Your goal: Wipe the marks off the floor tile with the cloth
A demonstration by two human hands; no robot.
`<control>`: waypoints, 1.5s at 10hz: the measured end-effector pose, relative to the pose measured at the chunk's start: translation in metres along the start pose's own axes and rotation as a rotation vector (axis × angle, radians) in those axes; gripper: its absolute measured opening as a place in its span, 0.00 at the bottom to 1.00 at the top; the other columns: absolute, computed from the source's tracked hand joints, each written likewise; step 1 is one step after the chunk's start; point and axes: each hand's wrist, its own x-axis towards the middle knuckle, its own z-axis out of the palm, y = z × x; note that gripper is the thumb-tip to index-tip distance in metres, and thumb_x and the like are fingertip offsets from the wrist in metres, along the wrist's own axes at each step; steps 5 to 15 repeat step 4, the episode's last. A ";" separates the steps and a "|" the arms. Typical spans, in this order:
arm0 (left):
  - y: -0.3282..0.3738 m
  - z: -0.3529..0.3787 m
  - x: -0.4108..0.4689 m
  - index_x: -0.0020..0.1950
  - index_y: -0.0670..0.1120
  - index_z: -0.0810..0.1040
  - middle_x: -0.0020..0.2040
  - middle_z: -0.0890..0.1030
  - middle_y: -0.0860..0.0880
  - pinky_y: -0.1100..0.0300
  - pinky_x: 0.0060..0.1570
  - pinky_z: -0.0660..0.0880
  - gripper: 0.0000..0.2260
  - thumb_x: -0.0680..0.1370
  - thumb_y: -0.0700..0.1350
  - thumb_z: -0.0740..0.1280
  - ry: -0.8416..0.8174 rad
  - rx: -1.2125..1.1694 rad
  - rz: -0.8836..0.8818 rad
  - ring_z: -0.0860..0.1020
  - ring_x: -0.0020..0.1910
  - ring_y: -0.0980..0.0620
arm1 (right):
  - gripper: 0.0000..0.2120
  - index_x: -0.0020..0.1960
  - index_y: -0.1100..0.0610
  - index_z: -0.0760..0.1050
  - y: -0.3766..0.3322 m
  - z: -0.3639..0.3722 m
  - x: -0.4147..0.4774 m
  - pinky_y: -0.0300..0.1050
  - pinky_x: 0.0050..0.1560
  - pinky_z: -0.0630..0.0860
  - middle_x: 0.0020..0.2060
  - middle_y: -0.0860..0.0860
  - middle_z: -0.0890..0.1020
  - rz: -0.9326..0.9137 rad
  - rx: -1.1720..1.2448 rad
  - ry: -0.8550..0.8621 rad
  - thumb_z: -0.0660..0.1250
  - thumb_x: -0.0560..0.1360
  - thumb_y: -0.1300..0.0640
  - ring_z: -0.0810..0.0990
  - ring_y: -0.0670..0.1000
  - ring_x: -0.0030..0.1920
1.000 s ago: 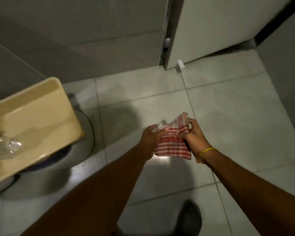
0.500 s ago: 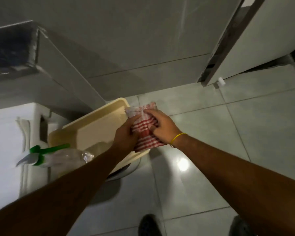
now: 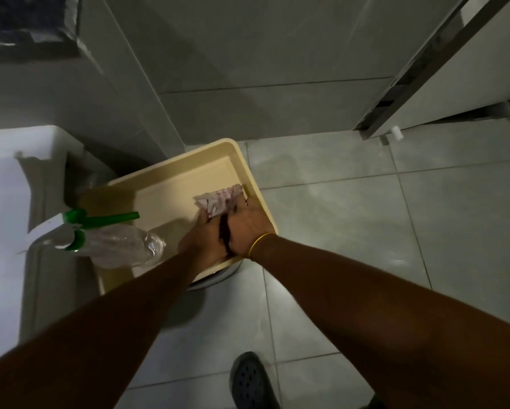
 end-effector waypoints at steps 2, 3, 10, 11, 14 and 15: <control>0.043 -0.027 -0.032 0.81 0.45 0.66 0.86 0.53 0.41 0.37 0.79 0.61 0.32 0.80 0.57 0.68 0.095 0.561 -0.143 0.64 0.81 0.39 | 0.24 0.74 0.60 0.75 0.010 -0.034 -0.048 0.61 0.68 0.76 0.79 0.61 0.65 0.064 0.089 0.045 0.66 0.80 0.53 0.70 0.65 0.75; 0.076 -0.047 -0.047 0.82 0.44 0.63 0.87 0.49 0.41 0.36 0.80 0.60 0.37 0.79 0.60 0.68 0.086 0.601 -0.041 0.58 0.84 0.39 | 0.26 0.75 0.59 0.71 0.032 -0.061 -0.073 0.60 0.67 0.76 0.76 0.60 0.69 0.078 0.148 0.076 0.66 0.79 0.52 0.72 0.65 0.72; 0.144 -0.071 -0.069 0.87 0.44 0.51 0.88 0.41 0.41 0.37 0.82 0.53 0.38 0.82 0.57 0.63 0.128 0.660 0.139 0.48 0.87 0.39 | 0.33 0.80 0.59 0.64 0.071 -0.108 -0.118 0.59 0.69 0.75 0.82 0.61 0.64 0.130 0.185 0.170 0.67 0.77 0.53 0.70 0.65 0.76; 0.144 -0.071 -0.069 0.87 0.44 0.51 0.88 0.41 0.41 0.37 0.82 0.53 0.38 0.82 0.57 0.63 0.128 0.660 0.139 0.48 0.87 0.39 | 0.33 0.80 0.59 0.64 0.071 -0.108 -0.118 0.59 0.69 0.75 0.82 0.61 0.64 0.130 0.185 0.170 0.67 0.77 0.53 0.70 0.65 0.76; 0.144 -0.071 -0.069 0.87 0.44 0.51 0.88 0.41 0.41 0.37 0.82 0.53 0.38 0.82 0.57 0.63 0.128 0.660 0.139 0.48 0.87 0.39 | 0.33 0.80 0.59 0.64 0.071 -0.108 -0.118 0.59 0.69 0.75 0.82 0.61 0.64 0.130 0.185 0.170 0.67 0.77 0.53 0.70 0.65 0.76; 0.144 -0.071 -0.069 0.87 0.44 0.51 0.88 0.41 0.41 0.37 0.82 0.53 0.38 0.82 0.57 0.63 0.128 0.660 0.139 0.48 0.87 0.39 | 0.33 0.80 0.59 0.64 0.071 -0.108 -0.118 0.59 0.69 0.75 0.82 0.61 0.64 0.130 0.185 0.170 0.67 0.77 0.53 0.70 0.65 0.76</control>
